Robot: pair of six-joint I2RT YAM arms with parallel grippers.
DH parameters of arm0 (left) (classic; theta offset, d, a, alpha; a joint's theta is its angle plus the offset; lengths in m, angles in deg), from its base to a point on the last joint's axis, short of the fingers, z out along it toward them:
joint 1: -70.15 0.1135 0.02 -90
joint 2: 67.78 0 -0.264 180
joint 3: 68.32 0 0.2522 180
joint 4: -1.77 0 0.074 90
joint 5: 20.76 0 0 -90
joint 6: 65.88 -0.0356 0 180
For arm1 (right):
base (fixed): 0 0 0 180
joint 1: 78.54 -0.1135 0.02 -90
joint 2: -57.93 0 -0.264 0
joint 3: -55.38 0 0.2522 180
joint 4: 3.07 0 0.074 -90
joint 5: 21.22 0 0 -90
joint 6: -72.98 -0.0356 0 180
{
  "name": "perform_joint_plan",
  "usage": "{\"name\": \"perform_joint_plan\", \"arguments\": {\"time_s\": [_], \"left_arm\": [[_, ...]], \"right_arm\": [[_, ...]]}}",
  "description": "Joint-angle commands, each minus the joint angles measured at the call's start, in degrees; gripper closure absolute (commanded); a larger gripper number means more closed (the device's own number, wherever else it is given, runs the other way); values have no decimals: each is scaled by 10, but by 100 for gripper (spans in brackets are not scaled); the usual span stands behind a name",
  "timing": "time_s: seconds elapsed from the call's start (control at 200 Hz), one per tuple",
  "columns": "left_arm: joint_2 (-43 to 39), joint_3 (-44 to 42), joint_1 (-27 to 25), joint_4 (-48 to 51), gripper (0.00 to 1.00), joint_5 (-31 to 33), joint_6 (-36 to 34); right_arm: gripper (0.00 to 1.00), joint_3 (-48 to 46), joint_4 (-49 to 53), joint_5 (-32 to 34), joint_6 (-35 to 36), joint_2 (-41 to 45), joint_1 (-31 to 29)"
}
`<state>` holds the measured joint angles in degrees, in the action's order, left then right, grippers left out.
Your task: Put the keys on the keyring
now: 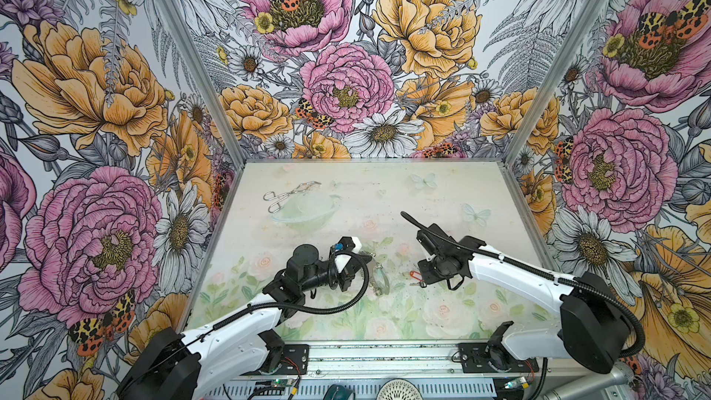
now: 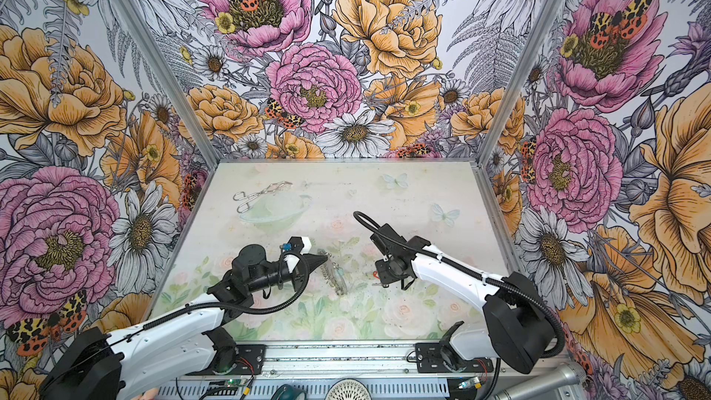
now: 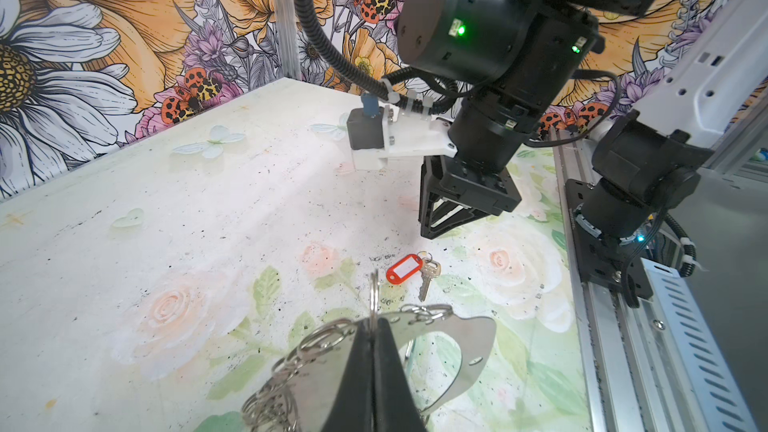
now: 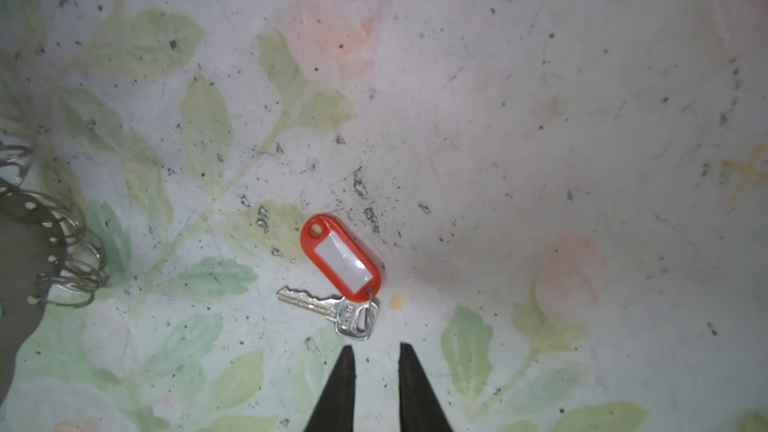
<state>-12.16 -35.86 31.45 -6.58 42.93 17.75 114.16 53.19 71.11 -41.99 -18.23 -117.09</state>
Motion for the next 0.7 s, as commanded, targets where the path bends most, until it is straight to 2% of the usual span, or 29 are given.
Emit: {"name": "perform_joint_plan", "arguments": {"time_s": [0.0,0.295,0.696], "left_arm": [[0,-6,6,-17,100,5,-2],[-3,-7,5,-20,100,2,-2],[-2,-7,5,-21,100,2,-2]], "right_arm": [[80,-44,-78,4,-48,42,0],[81,-137,-171,-2,-103,95,-18],[85,-165,-219,20,-126,68,-32]]}}
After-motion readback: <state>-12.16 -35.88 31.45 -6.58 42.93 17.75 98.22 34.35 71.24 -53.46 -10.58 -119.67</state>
